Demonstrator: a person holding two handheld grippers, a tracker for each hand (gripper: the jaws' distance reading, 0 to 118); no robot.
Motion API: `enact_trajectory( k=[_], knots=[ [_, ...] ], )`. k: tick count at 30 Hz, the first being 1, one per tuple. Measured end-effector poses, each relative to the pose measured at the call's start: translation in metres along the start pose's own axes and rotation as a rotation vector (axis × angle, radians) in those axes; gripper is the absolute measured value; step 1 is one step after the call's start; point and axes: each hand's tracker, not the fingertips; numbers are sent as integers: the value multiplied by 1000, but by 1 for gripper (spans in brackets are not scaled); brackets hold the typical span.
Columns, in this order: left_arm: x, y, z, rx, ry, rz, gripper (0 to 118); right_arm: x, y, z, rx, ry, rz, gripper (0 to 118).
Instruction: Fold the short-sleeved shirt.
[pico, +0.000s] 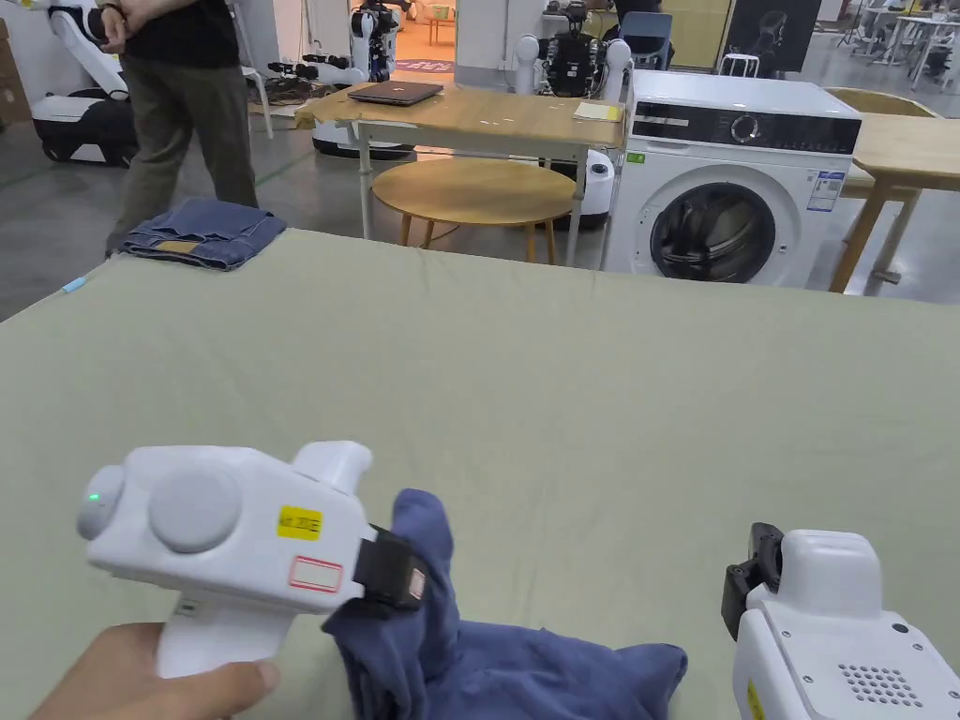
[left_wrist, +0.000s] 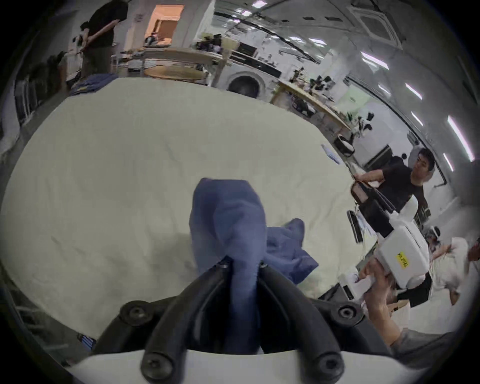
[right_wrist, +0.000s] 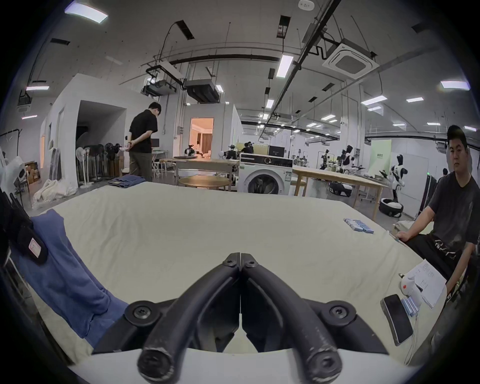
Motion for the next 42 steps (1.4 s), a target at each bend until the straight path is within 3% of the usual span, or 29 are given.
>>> enact_trajectory(
  k=[8, 16, 18, 20, 21, 26, 28, 30, 31, 38, 42],
  knots=[
    [71, -2, -92, -152, 5, -104, 2, 9, -4, 3, -11, -20, -9, 0],
    [81, -21, -179, -245, 45, -16, 2, 18, -5, 4, -19, -46, -13, 0],
    [75, -22, -182, -248, 19, 17, 12, 19, -4, 4, -22, -50, -13, 0],
    [74, -20, -172, -244, -89, 57, 37, 20, -4, 4, -23, -50, -13, 0],
    [74, -18, -164, -246, -107, 58, 43, 20, -4, 4, -22, -50, -11, 0],
    [60, -4, -117, -163, -260, 95, 44, 21, -2, 4, -16, -50, -7, 0],
    [49, -1, -107, -110, -318, 136, 40, 22, -2, 5, -15, -48, -16, 0],
    [40, -3, -115, -111, -309, 129, 9, 22, -2, 5, -15, -49, -23, 0],
    [36, -5, -123, -122, -287, 155, 6, 22, -3, 5, -15, -48, -26, 0],
    [25, -42, -208, -289, -487, 354, 3, 22, -6, 5, -24, -46, -23, 0],
    [34, -60, -230, -281, -445, 328, 0, 23, -7, 5, -30, -50, -23, 0]
  ],
)
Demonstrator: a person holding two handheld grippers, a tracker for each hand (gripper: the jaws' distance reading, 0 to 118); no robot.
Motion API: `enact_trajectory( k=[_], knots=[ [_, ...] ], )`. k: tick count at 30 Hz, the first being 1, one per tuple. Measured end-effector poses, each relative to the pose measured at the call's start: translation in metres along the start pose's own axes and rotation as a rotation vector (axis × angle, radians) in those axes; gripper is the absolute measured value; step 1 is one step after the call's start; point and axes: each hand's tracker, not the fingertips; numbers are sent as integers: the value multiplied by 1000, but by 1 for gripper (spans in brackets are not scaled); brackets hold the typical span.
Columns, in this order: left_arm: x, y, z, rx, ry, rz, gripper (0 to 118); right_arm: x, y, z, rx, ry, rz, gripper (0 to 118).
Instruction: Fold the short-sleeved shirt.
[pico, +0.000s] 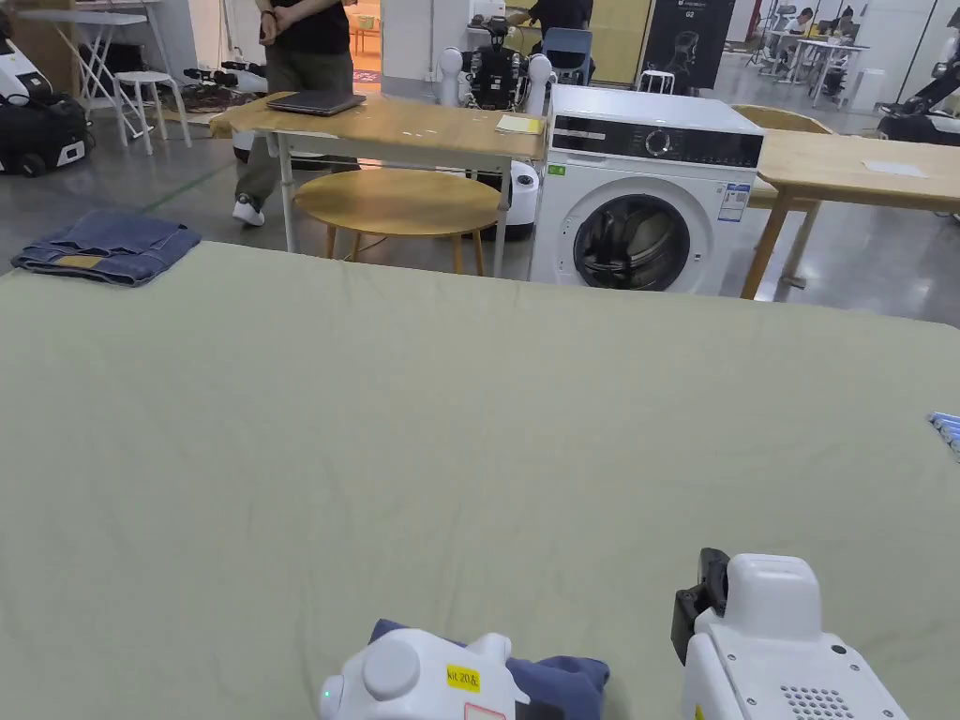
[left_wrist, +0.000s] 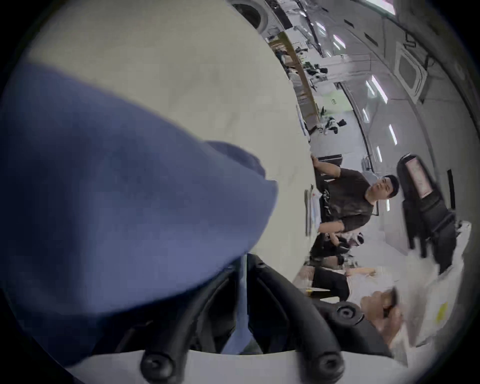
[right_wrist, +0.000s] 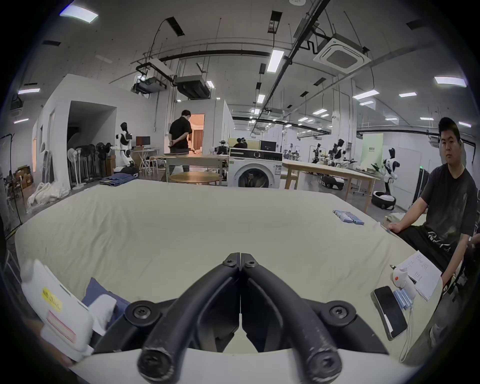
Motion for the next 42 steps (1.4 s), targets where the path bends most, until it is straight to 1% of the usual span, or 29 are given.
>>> enact_trajectory(
  k=[1, 3, 5, 8, 11, 12, 15, 17, 19, 21, 23, 25, 26, 31, 33, 34, 36, 39, 40, 42],
  knots=[
    [1, -2, -1, 14, 32, -24, 0, 0, 0, 0, 0, 0, 0, 0],
    [3, -2, 1, 19, 17, -33, 0, 1, -1, 0, -1, 0, 2, 0],
    [10, -1, 7, 12, 34, -53, 0, 1, -1, 0, 1, -3, 3, 0],
    [31, -1, 28, 72, 119, -181, 0, 1, 1, -1, 8, -2, -6, 0],
    [47, 0, 67, 228, 136, -301, 0, 0, 5, -5, 18, -6, -14, 0],
    [51, 1, 81, 289, 168, -337, 0, -1, 7, -7, 20, -8, -17, 0],
    [58, -3, 120, 508, 334, -460, 0, -4, 10, -9, 45, -10, -31, 0],
    [59, -5, 138, 636, 443, -512, 0, -6, 14, -10, 62, -9, -38, 0],
    [59, -11, 156, 774, 481, -554, 0, -10, 17, -11, 81, -12, -50, 0],
    [58, -14, 167, 874, 524, -596, 0, -12, 20, -11, 99, -10, -61, 0],
    [58, -21, 172, 982, 595, -650, 0, -16, 23, -11, 125, -11, -71, 0],
    [55, -24, 174, 1062, 642, -684, 0, -19, 27, -9, 154, -14, -77, 0],
    [53, -27, 173, 1091, 641, -697, 0, -20, 28, -9, 163, -14, -80, 0],
    [51, -35, 173, 1099, 655, -697, 0, -23, 34, 3, 184, 6, -74, 0],
    [50, -38, 177, 1095, 647, -696, 0, -23, 31, 11, 143, 35, -52, 0],
    [49, -39, 178, 1093, 650, -693, 0, -25, 27, 14, 94, 50, -35, 0],
    [48, -42, 183, 1081, 646, -685, 0, -30, 18, 15, -29, 120, -2, 0],
    [43, -45, 189, 1072, 651, -664, 0, -45, -6, 12, -208, 231, 14, 0],
    [41, -46, 192, 1065, 647, -650, 0, -52, -16, 10, -262, 259, 36, 0],
    [34, -50, 196, 1049, 641, -629, 0, -65, -36, 4, -352, 275, 98, 0]
  ],
)
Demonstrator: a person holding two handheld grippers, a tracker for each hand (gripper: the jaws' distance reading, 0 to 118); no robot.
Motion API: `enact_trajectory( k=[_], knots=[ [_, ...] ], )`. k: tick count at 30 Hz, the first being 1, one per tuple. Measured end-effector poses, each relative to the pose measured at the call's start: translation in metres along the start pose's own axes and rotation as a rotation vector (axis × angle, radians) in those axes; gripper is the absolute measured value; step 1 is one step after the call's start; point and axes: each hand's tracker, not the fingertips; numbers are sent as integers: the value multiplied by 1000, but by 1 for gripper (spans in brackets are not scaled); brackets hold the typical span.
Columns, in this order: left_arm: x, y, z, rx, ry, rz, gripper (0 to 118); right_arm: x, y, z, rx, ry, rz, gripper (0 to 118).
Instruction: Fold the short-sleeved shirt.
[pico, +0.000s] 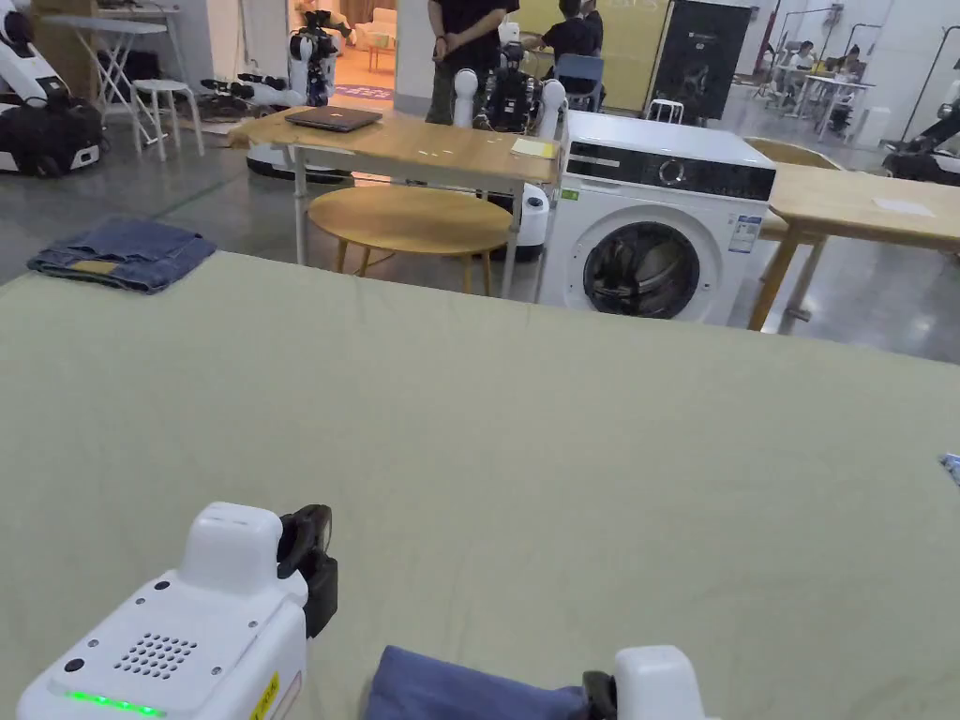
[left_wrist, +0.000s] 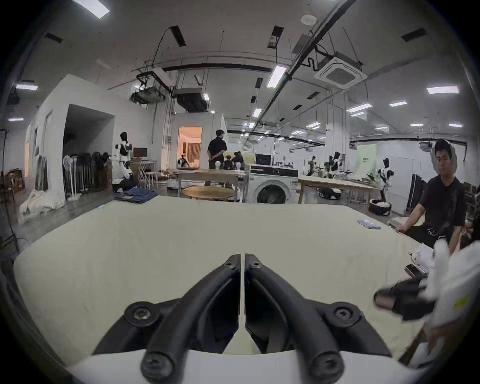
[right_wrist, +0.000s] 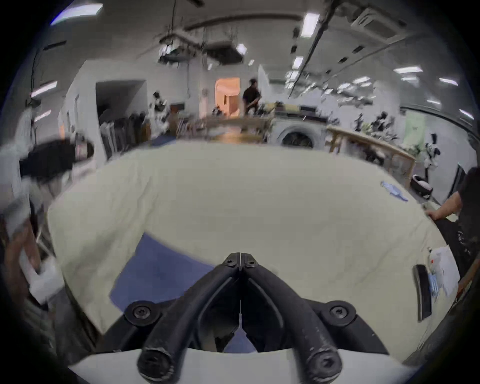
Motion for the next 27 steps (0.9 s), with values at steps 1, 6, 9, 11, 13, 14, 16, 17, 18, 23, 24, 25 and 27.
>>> enact_trajectory(
  k=[1, 6, 9, 11, 13, 14, 16, 17, 18, 23, 24, 25, 27],
  knots=[
    [-4, -2, 2, -11, 5, 10, 0, -4, -8, -10, -33, -3, 22, 0],
    [-26, -17, 15, -99, 0, 51, 0, 3, -24, -49, -133, -101, -46, 0],
    [-43, -30, 20, -216, -57, 122, 0, 3, -23, -53, -136, -87, -40, 0],
    [-55, -38, 18, -304, -115, 176, 0, 1, -24, -54, -136, -93, -22, 0],
    [-67, -44, 11, -379, -175, 253, 5, 2, -26, -55, -136, -92, -27, 0],
    [-74, -47, 6, -410, -226, 304, 18, 2, -25, -56, -137, -91, -30, 0],
    [-88, -52, -8, -539, -350, 435, 48, 4, -25, -55, -139, -85, -41, 0],
    [-94, -56, -17, -575, -398, 504, 67, 4, -24, -54, -141, -82, -44, 0],
    [-100, -62, -25, -599, -450, 577, 71, 4, -24, -54, -141, -79, -45, 0],
    [-107, -92, -70, -812, -659, 755, 71, 6, -23, -54, -142, -71, -51, 0],
    [-102, -97, -76, -831, -662, 746, 71, 6, -23, -53, -141, -70, -54, 0],
    [-98, -103, -83, -833, -696, 745, 71, 7, -23, -54, -141, -69, -57, 0],
    [-89, -112, -93, -863, -760, 771, 71, 7, -23, -54, -141, -67, -60, 0]
  ],
)
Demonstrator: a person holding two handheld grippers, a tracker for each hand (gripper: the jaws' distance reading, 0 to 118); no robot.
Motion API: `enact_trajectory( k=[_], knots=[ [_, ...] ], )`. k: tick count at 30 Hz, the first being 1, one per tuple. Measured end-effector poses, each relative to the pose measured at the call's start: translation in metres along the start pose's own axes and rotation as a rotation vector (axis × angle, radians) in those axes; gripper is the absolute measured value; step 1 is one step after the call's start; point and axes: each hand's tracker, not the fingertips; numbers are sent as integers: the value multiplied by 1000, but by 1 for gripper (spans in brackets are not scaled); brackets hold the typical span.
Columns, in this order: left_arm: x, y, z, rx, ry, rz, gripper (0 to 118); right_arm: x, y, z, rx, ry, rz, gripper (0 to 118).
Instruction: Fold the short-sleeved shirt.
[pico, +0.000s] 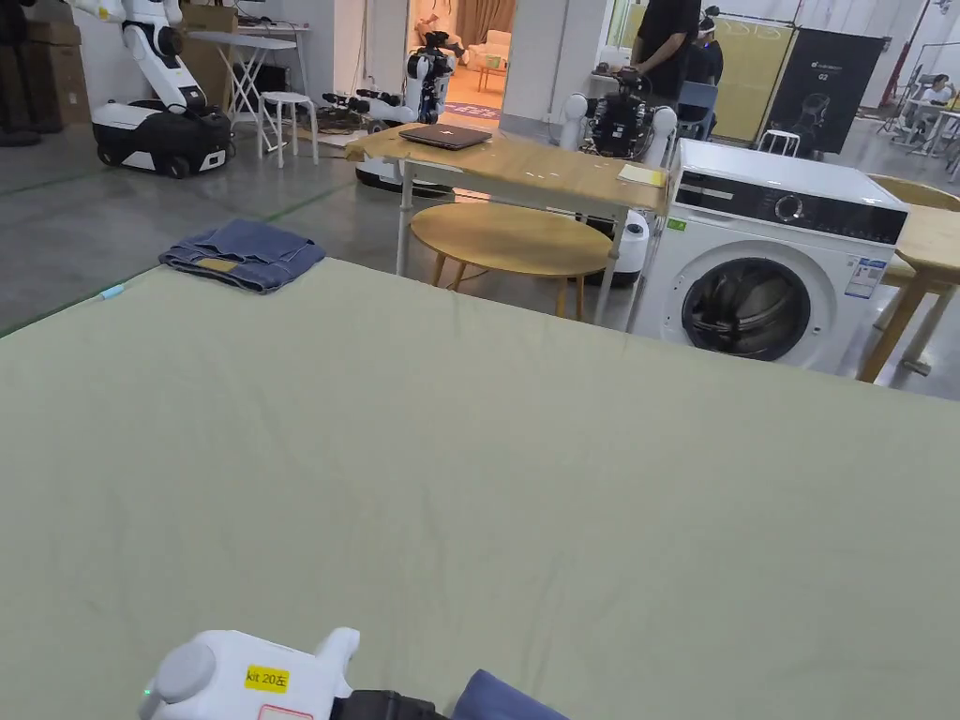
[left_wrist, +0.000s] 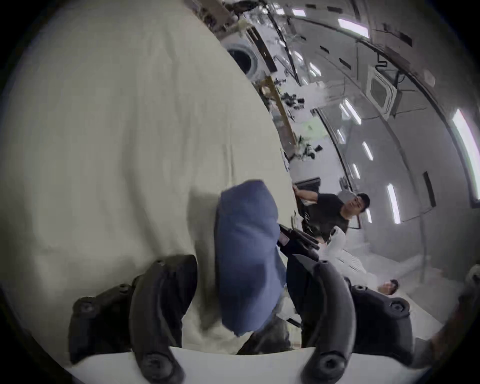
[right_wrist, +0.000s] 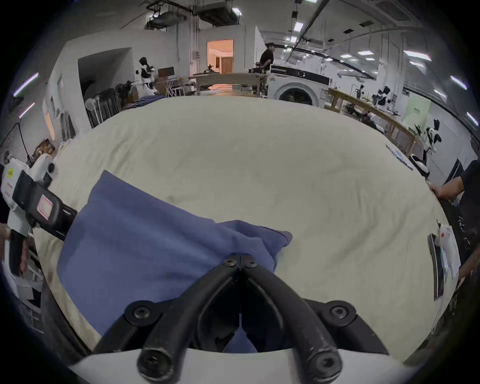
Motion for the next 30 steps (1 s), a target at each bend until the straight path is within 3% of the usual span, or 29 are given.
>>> enact_trajectory(
  k=[8, 9, 11, 12, 14, 23, 30],
  knots=[
    [-6, 7, -56, -87, -133, 50, 70, 0, 0, 2, 6, 2, -7, 0],
    [-7, 6, -58, -69, -140, 70, 62, 0, -1, 2, 7, 1, -9, 0],
    [-8, 5, -59, -28, -43, 49, 23, 1, -1, 3, 9, -1, -12, 0],
    [-9, 1, -58, -17, 3, 45, 21, 1, -2, 3, 11, 2, -15, 0],
    [-10, -5, -55, -12, -80, 61, 18, 0, -2, 4, 13, 2, -8, 0],
    [10, -10, -41, 13, -48, 56, 17, -7, 2, 15, 63, -3, 24, 0],
    [5, -10, 5, 54, -22, 100, 17, -16, 31, 26, 181, 44, 48, 0]
  ],
)
